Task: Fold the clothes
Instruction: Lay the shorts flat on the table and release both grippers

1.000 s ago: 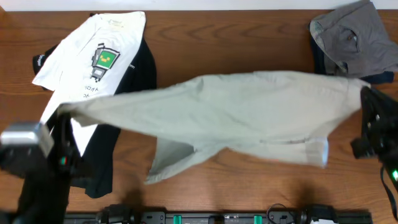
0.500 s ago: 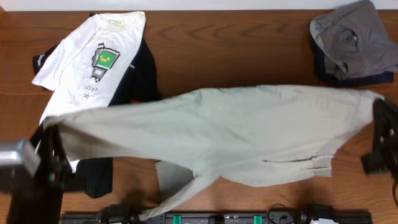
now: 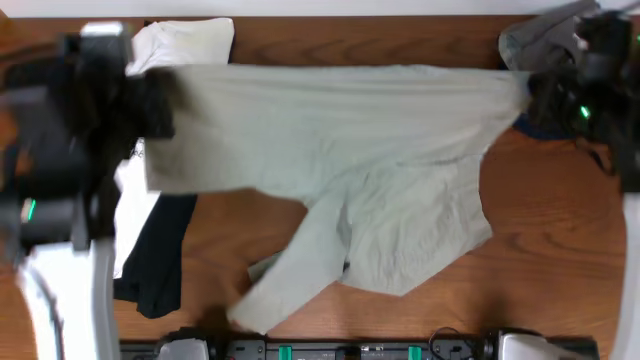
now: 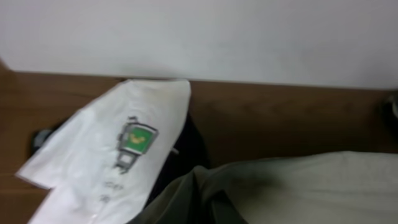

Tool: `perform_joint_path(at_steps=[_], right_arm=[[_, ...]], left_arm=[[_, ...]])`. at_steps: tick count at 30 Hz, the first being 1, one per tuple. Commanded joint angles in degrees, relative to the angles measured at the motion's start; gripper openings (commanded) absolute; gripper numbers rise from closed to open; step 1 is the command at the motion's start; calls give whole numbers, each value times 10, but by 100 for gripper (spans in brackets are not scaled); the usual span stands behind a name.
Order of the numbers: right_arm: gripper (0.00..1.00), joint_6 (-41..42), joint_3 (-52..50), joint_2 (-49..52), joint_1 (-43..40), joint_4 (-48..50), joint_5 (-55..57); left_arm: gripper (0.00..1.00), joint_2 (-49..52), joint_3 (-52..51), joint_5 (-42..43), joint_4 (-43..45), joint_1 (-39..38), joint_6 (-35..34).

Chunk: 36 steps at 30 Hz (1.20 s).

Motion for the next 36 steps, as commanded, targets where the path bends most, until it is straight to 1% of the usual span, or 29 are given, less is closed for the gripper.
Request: perform_joint_path(at_steps=[1, 4, 7, 14, 19, 23, 26, 28, 29, 30, 31, 32, 33, 34, 36], right_arm=[[1, 5, 2, 62, -7, 22, 32], [1, 5, 2, 122, -7, 58, 41], [1, 5, 2, 185, -8, 106, 42], [1, 5, 2, 305, -8, 248, 42], [1, 5, 2, 369, -8, 338, 42], [0, 4, 2, 408, -8, 392, 42], [1, 5, 2, 429, -10, 425, 42], [2, 4, 2, 436, -12, 441, 42], [5, 1, 2, 438, -13, 448, 42], [15, 0, 2, 438, -15, 452, 42], [33, 0, 2, 438, -17, 457, 42], [58, 0, 4, 436, -19, 460, 42], [65, 0, 7, 435, -20, 459, 40], [71, 0, 9, 432, -22, 455, 38], [75, 0, 12, 424, -25, 442, 35]], left_arm=[[6, 74, -3, 9, 36, -8, 0], [6, 148, -3, 9, 90, -30, 15], [6, 228, -3, 9, 164, -56, 31], [6, 378, -3, 8, 343, -100, 32], [6, 451, -3, 6, 443, -108, 31], [6, 486, -3, 0, 494, -108, 31], [7, 503, -3, -4, 523, -108, 29], [17, 509, -3, -4, 537, -108, 29], [25, 510, -3, -4, 542, -108, 29], [38, 511, -3, -4, 546, -108, 27], [54, 511, -3, -4, 550, -108, 27], [80, 511, -2, -4, 554, -108, 24], [91, 509, -1, -4, 554, -107, 22], [98, 507, 0, -4, 553, -107, 21], [98, 497, 0, -4, 541, -107, 19]])
